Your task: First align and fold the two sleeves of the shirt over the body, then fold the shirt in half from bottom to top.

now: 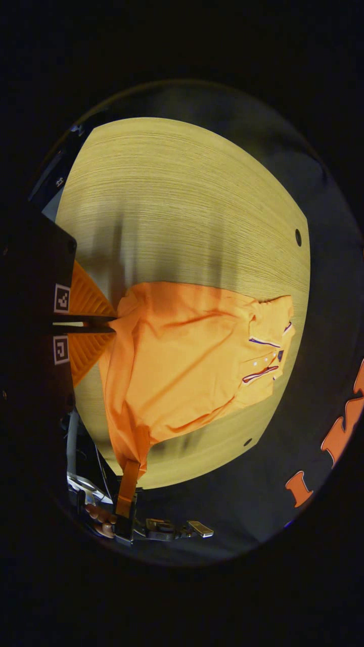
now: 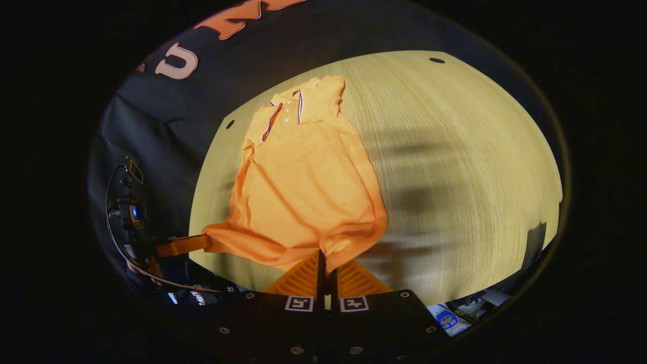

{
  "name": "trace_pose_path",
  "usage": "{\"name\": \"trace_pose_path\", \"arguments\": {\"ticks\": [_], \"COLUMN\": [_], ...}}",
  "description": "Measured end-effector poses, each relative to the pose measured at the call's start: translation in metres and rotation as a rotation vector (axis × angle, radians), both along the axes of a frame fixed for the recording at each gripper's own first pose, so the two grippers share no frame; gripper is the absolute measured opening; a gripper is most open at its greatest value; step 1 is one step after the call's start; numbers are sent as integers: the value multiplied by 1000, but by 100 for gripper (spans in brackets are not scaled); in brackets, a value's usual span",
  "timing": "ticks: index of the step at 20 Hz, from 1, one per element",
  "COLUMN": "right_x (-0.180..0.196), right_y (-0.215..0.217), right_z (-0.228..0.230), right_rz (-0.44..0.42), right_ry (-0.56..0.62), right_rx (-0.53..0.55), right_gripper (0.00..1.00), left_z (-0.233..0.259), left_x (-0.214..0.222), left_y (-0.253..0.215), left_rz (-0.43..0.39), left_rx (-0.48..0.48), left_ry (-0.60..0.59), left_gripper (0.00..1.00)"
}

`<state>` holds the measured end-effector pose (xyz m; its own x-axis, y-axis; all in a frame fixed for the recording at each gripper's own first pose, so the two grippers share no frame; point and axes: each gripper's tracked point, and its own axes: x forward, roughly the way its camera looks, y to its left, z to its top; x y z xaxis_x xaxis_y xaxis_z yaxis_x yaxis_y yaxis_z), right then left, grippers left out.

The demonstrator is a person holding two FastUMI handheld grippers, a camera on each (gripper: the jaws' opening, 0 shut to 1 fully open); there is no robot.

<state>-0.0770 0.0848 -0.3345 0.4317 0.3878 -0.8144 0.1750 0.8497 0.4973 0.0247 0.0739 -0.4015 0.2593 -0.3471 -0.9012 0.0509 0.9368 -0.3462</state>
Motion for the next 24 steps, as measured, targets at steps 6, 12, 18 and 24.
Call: {"name": "trace_pose_path", "arguments": {"ticks": [6,12,18,24], "right_x": [56,110,178,261], "right_y": [-7,-12,-13,-27], "right_z": [27,50,52,52], "right_rz": [-16,-23,-30,-36], "right_ry": [-71,-126,-155,-217], "right_rx": [10,4,-28,-90], "right_gripper": [5,5,5,5], "left_z": [27,52,65,53], "left_x": [65,134,212,292], "left_y": [-7,-14,-13,-3], "left_rz": [-25,-41,-70,-83], "left_rx": [-26,-75,-62,-35], "left_ry": [-93,-183,-271,-354], "left_gripper": [2,2,2,2]}}
